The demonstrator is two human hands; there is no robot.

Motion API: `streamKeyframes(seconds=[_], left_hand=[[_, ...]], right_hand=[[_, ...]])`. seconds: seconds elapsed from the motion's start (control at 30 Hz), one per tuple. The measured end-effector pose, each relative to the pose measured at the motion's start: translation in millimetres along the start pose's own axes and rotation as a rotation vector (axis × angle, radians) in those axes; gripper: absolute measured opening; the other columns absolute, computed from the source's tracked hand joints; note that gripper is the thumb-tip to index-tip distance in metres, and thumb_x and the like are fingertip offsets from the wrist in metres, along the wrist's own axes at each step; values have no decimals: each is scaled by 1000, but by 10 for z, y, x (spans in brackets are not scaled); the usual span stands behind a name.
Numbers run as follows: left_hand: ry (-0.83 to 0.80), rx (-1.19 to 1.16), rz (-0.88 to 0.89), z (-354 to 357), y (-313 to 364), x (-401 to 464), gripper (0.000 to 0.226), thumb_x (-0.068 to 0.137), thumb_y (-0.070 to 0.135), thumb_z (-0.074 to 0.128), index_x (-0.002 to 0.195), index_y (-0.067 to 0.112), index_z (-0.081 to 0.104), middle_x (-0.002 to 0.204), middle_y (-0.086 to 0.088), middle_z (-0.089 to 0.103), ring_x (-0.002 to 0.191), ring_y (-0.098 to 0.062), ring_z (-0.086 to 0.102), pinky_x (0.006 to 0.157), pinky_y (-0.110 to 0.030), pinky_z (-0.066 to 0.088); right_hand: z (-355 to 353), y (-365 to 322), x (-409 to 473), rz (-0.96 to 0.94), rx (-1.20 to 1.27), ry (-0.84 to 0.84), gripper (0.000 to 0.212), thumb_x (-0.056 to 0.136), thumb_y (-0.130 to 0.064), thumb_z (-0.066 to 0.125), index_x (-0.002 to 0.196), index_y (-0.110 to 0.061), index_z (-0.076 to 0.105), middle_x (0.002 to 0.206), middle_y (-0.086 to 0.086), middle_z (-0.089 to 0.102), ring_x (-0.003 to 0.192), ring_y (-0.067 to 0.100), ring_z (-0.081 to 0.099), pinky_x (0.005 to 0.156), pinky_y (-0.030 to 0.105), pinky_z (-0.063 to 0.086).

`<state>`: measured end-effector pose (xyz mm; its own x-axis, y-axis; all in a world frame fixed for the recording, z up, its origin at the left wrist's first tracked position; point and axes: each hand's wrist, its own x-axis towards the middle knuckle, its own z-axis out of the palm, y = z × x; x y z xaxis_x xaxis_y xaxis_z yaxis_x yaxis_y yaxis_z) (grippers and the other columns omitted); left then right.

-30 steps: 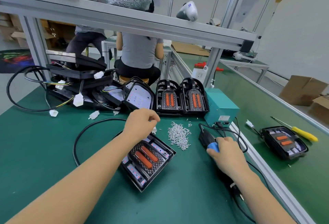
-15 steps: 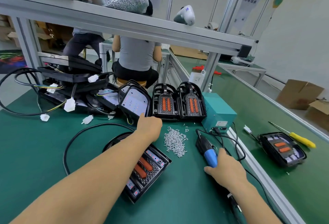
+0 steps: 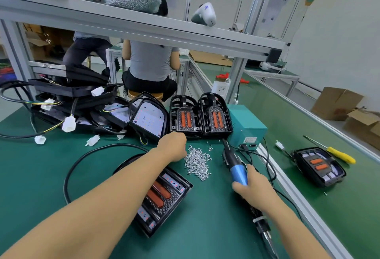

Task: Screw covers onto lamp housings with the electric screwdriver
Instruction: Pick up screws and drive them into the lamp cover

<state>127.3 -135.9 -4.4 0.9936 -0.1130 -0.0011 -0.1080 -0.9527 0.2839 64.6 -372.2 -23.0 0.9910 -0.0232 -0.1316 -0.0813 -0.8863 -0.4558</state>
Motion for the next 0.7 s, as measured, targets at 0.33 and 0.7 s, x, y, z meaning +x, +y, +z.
streamKeyframes(seconds=[0.33,0.7], left_hand=[[19,-1365,-135,-263,-49,-625,17,88,-3,60,89,10,72,70,-4,65,59,-8,57,58,-17,51],[-37,-2016,-354,-291,-230,-1320,16,67,10,68,81,9,74,75,-5,70,57,-12,63,49,-19,53]], right_hand=[[-223,-454,-11,85,996,-234,16,78,-5,68,89,-10,58,61,5,58,47,15,49,46,24,43],[-732,-999,-378,-246,1874,-56,13,75,-10,62,83,-14,52,60,-4,53,47,6,50,48,17,48]])
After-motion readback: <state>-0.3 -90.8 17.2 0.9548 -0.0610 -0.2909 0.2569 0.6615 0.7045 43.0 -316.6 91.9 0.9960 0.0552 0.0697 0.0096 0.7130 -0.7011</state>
